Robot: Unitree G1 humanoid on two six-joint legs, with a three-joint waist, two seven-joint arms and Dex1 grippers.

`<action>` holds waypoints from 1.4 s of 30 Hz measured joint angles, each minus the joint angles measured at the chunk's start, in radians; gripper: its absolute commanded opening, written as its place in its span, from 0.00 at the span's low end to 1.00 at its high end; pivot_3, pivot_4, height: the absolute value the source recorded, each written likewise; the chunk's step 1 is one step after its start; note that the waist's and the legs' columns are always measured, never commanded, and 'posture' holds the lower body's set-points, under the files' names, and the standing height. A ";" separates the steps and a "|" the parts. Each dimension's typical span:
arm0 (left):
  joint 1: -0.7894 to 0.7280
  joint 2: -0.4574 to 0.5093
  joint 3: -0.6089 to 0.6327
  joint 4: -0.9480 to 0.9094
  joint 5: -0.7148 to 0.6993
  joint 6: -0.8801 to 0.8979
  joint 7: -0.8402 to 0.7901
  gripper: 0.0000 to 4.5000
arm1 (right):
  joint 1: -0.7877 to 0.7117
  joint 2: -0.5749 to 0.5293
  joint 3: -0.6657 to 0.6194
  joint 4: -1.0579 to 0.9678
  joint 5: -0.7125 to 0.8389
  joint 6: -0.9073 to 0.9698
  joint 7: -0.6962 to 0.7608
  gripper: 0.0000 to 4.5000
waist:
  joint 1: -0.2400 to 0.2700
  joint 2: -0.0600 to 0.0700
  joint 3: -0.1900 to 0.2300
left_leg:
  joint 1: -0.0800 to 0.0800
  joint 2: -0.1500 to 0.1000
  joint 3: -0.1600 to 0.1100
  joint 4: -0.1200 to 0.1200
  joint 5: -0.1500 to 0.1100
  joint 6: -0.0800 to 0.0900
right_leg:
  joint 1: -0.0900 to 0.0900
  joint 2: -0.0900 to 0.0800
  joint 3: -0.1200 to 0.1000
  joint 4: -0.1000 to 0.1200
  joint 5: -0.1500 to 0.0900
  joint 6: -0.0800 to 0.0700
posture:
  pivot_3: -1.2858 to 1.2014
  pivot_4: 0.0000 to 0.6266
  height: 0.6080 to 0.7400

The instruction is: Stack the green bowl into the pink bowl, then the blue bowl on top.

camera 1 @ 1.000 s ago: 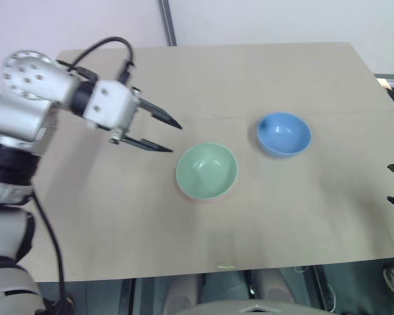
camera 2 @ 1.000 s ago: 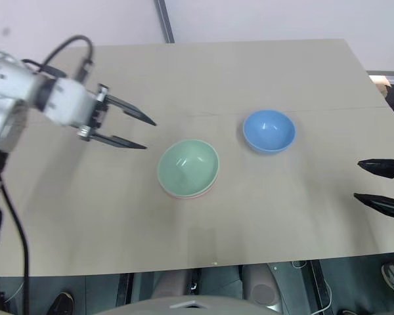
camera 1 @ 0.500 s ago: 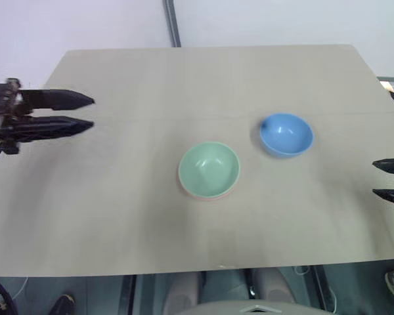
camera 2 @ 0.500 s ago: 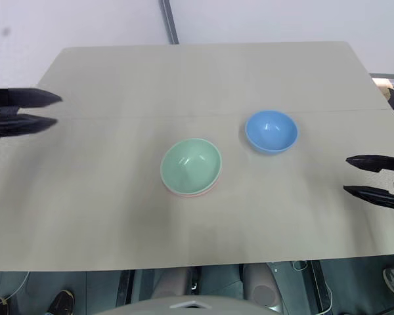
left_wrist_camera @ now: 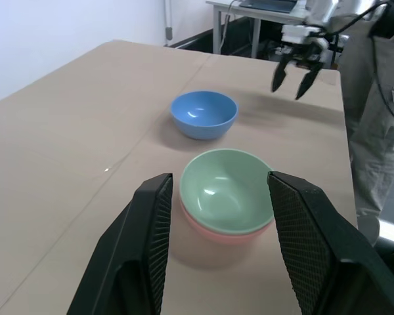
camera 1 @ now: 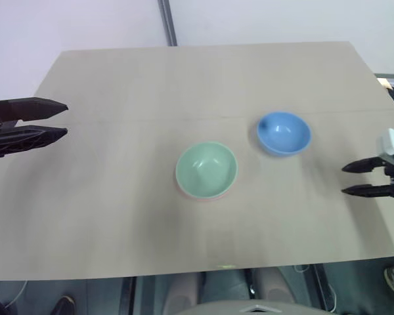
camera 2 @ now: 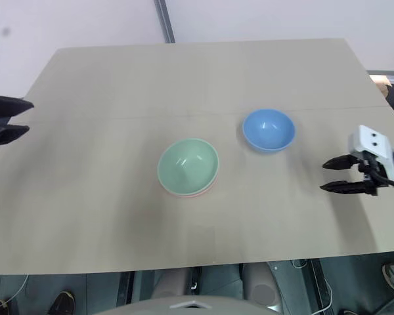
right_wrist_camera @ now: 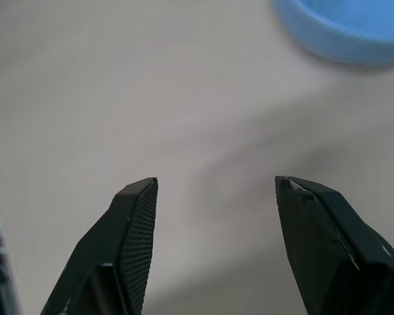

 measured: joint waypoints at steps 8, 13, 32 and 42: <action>-0.028 -0.004 -0.034 0.009 0.012 -0.003 -0.013 0.54 | -0.292 0.162 0.139 0.038 -0.107 -0.036 -0.060 0.70 | -0.003 0.001 0.001 | -0.001 0.000 -0.002 -0.001 0.000 0.000 | -0.002 0.000 0.001 0.000 0.000 0.000 | 0.52 0.24 1.00; -0.042 -0.015 -0.044 0.009 0.012 -0.004 -0.013 0.54 | -0.363 0.244 0.239 0.038 -0.179 -0.085 -0.062 0.70 | 0.000 0.001 0.001 | -0.002 0.000 -0.003 -0.001 0.000 0.000 | -0.002 -0.001 0.000 -0.001 0.000 0.000 | 0.52 0.24 1.00; -0.081 -0.018 -0.079 0.033 0.014 -0.020 -0.029 0.56 | -0.481 0.388 0.377 0.350 -0.464 -0.263 -0.169 0.01 | -0.024 -0.001 0.000 | -0.001 -0.001 -0.003 0.000 0.002 -0.003 | -0.003 -0.001 0.001 0.001 0.000 0.000 | 0.52 0.24 1.00; -0.081 -0.018 -0.078 0.033 0.013 -0.017 -0.042 0.56 | -0.467 0.355 0.381 0.216 -0.441 -0.316 -0.038 0.01 | -0.028 0.000 0.001 | -0.001 -0.001 -0.003 0.000 0.002 -0.003 | -0.004 -0.001 0.000 0.004 0.000 0.000 | 0.52 0.24 1.00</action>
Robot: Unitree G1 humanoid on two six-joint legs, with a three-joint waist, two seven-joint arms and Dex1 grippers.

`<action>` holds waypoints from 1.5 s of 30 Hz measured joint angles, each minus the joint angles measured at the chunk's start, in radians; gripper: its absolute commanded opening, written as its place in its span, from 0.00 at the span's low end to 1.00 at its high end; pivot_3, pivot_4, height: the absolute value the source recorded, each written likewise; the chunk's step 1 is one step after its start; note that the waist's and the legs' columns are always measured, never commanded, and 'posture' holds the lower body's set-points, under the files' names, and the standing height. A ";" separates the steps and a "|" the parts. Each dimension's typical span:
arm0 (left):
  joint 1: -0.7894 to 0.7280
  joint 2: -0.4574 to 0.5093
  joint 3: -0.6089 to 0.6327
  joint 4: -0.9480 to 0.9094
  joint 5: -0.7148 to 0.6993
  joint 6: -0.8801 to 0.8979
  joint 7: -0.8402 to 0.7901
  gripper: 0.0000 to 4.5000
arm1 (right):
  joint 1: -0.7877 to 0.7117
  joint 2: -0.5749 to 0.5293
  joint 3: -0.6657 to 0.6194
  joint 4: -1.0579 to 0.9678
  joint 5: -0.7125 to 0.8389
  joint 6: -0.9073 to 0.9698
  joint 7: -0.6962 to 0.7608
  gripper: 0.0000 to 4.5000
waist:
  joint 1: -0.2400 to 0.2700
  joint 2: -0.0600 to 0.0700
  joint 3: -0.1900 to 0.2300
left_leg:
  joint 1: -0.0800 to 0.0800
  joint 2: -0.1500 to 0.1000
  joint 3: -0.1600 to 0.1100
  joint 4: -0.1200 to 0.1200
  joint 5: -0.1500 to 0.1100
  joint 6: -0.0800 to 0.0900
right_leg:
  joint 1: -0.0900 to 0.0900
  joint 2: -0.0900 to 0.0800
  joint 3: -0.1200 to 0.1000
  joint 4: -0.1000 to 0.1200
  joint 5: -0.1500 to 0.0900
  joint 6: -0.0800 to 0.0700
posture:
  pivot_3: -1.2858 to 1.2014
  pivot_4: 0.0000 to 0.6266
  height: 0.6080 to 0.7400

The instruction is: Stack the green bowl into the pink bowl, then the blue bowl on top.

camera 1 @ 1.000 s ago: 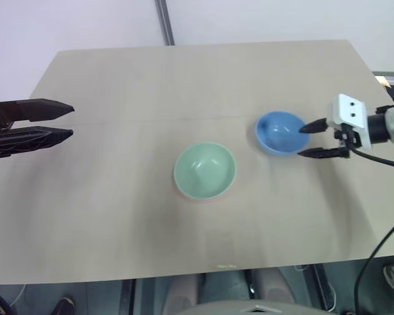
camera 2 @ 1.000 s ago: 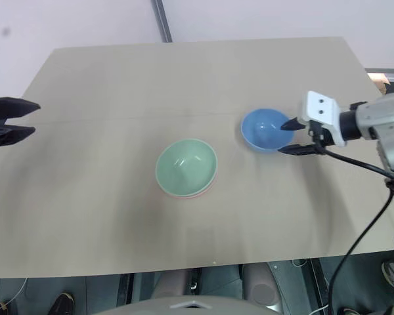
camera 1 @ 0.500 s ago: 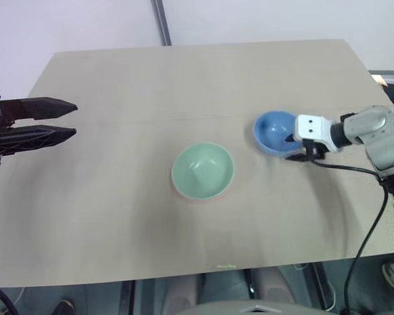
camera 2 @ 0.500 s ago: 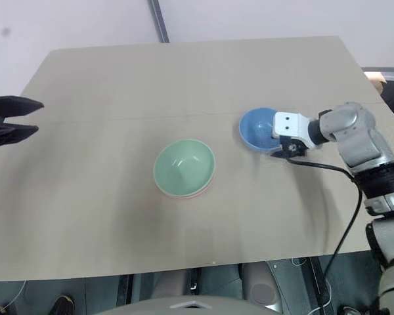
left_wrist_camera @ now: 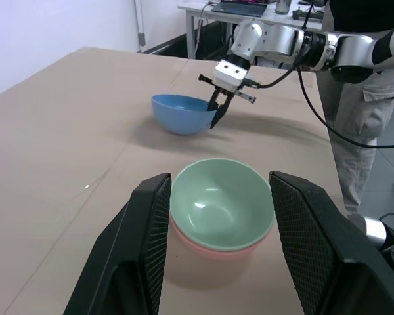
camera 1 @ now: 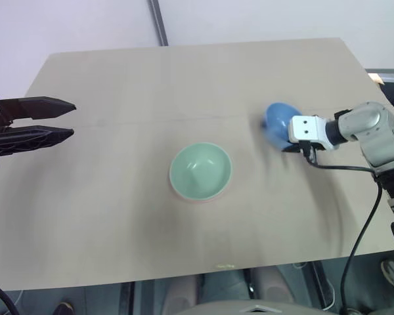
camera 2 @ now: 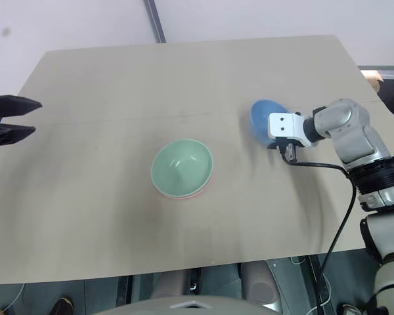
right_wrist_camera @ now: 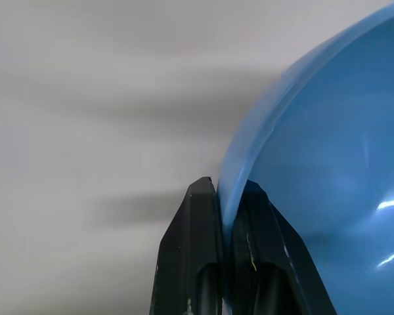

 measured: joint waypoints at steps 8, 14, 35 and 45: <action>0.078 0.021 0.047 0.003 -0.005 0.034 -0.012 0.56 | -0.002 0.036 0.026 -0.332 0.037 0.097 0.077 0.01 | 0.000 0.000 0.000 | 0.001 0.001 -0.001 0.000 -0.001 0.001 | 0.000 0.000 -0.001 0.001 0.000 0.000 | 0.52 0.24 1.00; 0.181 0.078 0.058 0.003 -0.004 -0.009 -0.013 0.56 | -0.069 0.109 0.056 -0.396 0.030 0.144 0.060 0.01 | 0.003 -0.001 0.000 | 0.001 0.001 -0.002 0.000 0.000 0.001 | 0.000 -0.001 -0.002 0.001 0.000 0.000 | 0.52 0.24 1.00; 0.354 0.225 0.048 0.091 -0.058 -0.206 -0.013 0.56 | -0.068 0.182 0.247 -0.654 -0.039 0.283 0.049 0.01 | 0.002 -0.002 0.000 | 0.000 0.000 -0.002 -0.001 -0.001 0.001 | -0.001 0.000 -0.003 0.001 0.000 0.000 | 0.52 0.24 1.00; 0.343 0.246 -0.003 0.128 -0.082 -0.245 -0.013 0.56 | -0.131 0.248 0.251 -0.624 -0.049 0.353 0.014 0.57 | 0.000 -0.002 0.001 | 0.000 0.000 -0.002 -0.001 -0.001 0.001 | -0.001 0.000 -0.004 0.001 0.000 0.000 | 0.52 0.24 1.00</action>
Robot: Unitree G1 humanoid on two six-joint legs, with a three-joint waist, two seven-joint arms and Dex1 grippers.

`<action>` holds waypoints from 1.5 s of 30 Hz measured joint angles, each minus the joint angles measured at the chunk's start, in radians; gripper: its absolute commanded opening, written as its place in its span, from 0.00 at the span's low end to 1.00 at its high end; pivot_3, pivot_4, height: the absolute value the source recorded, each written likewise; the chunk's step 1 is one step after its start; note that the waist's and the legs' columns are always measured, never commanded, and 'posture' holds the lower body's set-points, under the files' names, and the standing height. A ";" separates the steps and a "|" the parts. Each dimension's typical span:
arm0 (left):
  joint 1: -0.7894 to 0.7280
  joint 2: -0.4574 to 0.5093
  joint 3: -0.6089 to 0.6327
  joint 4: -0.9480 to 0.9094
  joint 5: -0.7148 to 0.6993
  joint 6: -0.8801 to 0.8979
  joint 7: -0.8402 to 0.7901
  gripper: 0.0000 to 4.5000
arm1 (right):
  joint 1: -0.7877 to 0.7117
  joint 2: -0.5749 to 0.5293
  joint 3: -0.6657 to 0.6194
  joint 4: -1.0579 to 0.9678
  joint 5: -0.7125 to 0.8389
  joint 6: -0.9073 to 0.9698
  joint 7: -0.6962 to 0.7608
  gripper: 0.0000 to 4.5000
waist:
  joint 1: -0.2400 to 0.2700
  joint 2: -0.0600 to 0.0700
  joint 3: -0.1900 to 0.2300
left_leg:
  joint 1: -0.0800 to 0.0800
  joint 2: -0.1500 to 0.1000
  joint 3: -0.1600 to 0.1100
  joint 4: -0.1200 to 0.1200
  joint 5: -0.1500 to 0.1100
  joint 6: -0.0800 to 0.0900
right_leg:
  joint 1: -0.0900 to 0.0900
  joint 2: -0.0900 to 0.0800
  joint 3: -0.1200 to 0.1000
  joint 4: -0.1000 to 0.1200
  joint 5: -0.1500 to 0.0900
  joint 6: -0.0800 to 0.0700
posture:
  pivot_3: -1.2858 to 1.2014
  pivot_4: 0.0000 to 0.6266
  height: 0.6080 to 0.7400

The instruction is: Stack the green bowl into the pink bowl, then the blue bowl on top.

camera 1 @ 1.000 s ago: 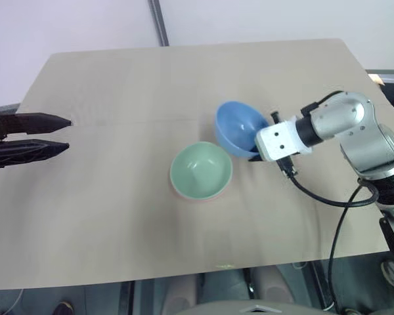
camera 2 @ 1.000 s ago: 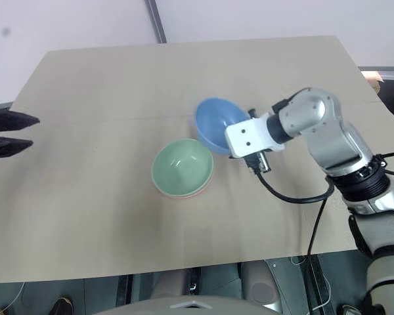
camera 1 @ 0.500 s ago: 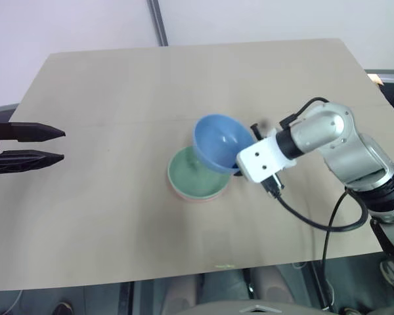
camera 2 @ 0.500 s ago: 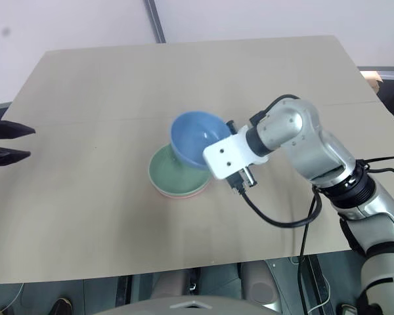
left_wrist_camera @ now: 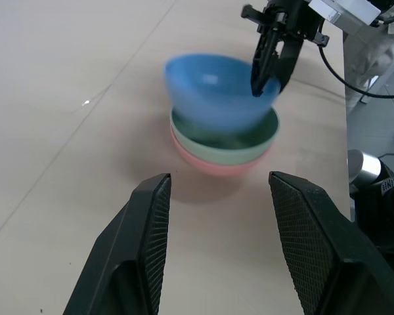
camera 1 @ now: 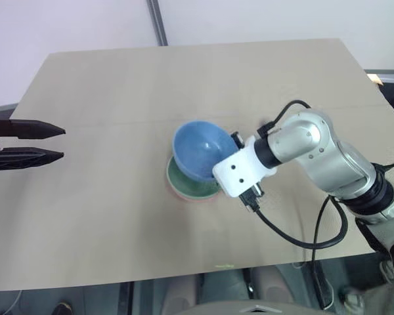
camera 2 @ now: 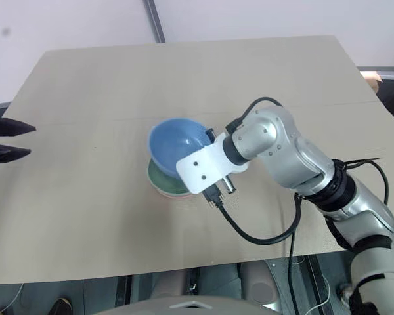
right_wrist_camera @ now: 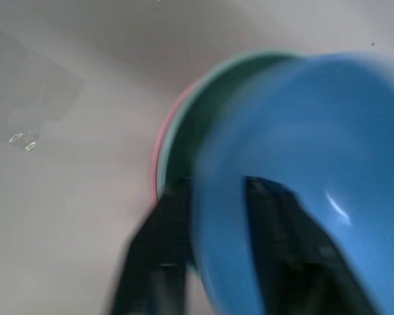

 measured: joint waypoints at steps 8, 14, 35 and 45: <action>-0.006 0.004 -0.030 0.020 -0.010 -0.015 0.000 0.56 | -0.021 0.025 -0.017 0.016 0.047 0.069 -0.008 0.65 | -0.001 0.000 0.000 | 0.000 0.000 0.000 0.000 0.000 0.000 | 0.000 0.000 0.000 0.000 0.000 0.000 | 0.52 0.24 1.00; -0.007 0.004 -0.032 0.020 -0.018 -0.021 0.000 0.56 | -0.059 0.004 -0.236 0.014 0.276 0.243 0.020 0.65 | 0.005 -0.001 0.000 | 0.000 0.000 -0.001 0.000 0.000 0.000 | 0.000 -0.001 -0.001 -0.001 0.000 0.000 | 0.52 0.24 1.00; 0.132 -0.202 0.187 -0.108 0.070 0.065 0.000 0.56 | 0.673 -0.516 -1.119 0.446 0.613 0.239 0.031 0.65 | 0.024 0.001 0.002 | 0.002 0.000 0.010 -0.005 -0.001 0.001 | 0.003 -0.001 0.003 -0.007 0.000 0.000 | 0.52 0.24 1.00; 0.336 -0.442 0.417 -0.292 0.173 0.185 0.092 0.56 | 0.910 -0.526 -1.289 0.664 0.595 -0.040 0.060 0.65 | 0.028 0.001 0.002 | 0.003 0.002 0.011 -0.005 -0.001 0.001 | 0.005 -0.002 0.003 -0.008 0.000 0.000 | 0.52 0.24 1.00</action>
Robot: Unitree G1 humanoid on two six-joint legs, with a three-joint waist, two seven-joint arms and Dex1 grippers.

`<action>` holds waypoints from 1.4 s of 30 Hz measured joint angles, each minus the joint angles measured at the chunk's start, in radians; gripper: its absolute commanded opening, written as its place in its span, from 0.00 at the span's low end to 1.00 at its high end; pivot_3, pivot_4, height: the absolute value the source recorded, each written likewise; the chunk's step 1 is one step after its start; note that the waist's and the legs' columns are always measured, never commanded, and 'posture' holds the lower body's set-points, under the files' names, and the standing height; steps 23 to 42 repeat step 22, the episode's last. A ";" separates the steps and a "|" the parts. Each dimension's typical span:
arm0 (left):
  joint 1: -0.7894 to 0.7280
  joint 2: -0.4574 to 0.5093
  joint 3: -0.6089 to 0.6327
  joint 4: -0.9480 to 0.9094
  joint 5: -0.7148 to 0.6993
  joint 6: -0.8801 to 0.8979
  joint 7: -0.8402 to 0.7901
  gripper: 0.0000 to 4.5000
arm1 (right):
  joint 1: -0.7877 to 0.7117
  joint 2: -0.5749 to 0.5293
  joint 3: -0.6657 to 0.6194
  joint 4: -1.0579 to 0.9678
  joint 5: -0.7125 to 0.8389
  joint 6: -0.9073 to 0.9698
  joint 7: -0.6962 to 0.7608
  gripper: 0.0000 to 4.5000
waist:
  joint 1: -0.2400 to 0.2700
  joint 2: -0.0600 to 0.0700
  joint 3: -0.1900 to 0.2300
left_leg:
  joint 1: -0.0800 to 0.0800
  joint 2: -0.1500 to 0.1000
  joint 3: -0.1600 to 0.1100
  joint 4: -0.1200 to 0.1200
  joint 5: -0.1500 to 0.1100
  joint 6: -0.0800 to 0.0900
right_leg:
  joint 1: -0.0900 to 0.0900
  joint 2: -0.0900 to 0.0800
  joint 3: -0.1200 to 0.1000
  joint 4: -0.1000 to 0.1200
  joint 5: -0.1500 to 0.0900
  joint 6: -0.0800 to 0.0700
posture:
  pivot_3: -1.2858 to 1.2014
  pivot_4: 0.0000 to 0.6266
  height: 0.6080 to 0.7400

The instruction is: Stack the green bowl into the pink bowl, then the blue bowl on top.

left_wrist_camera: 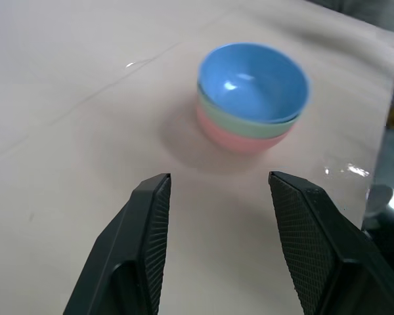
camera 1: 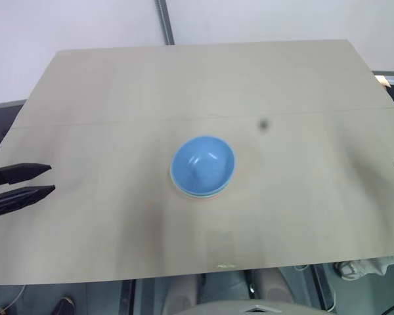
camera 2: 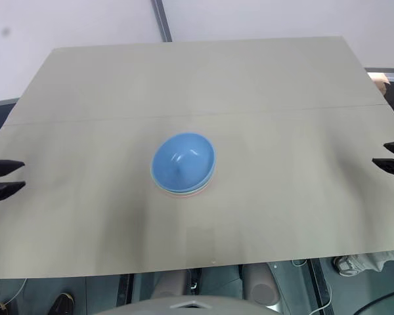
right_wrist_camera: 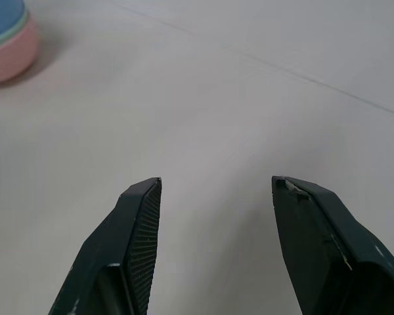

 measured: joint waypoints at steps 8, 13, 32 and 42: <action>0.157 -0.147 0.145 -0.126 0.024 0.038 0.092 0.56 | 0.082 -0.002 -0.066 0.102 0.004 -0.120 0.025 0.65 | 0.002 0.000 -0.001 | 0.003 0.000 0.000 0.000 0.000 0.000 | 0.004 0.000 0.000 -0.001 0.000 0.000 | 0.52 0.24 1.00; 0.200 -0.183 0.162 -0.129 0.028 0.015 0.105 0.56 | 0.100 -0.002 -0.077 0.123 0.020 -0.160 0.045 0.65 | 0.003 0.000 -0.001 | 0.003 0.000 0.000 0.000 0.000 0.000 | 0.004 0.000 0.000 -0.002 0.000 0.000 | 0.52 0.24 1.00; 0.211 -0.205 0.172 -0.147 0.024 -0.007 0.127 0.56 | 0.120 -0.008 -0.077 0.136 0.026 -0.163 0.048 0.65 | 0.005 0.000 -0.001 | 0.003 0.000 0.000 0.000 0.000 0.000 | 0.005 0.000 0.000 -0.003 0.000 0.000 | 0.52 0.24 1.00; 0.211 -0.205 0.172 -0.147 0.024 -0.007 0.127 0.56 | 0.120 -0.008 -0.077 0.136 0.026 -0.163 0.048 0.65 | 0.005 0.000 -0.001 | 0.003 0.000 0.000 0.000 0.000 0.000 | 0.005 0.000 0.000 -0.003 0.000 0.000 | 0.52 0.24 1.00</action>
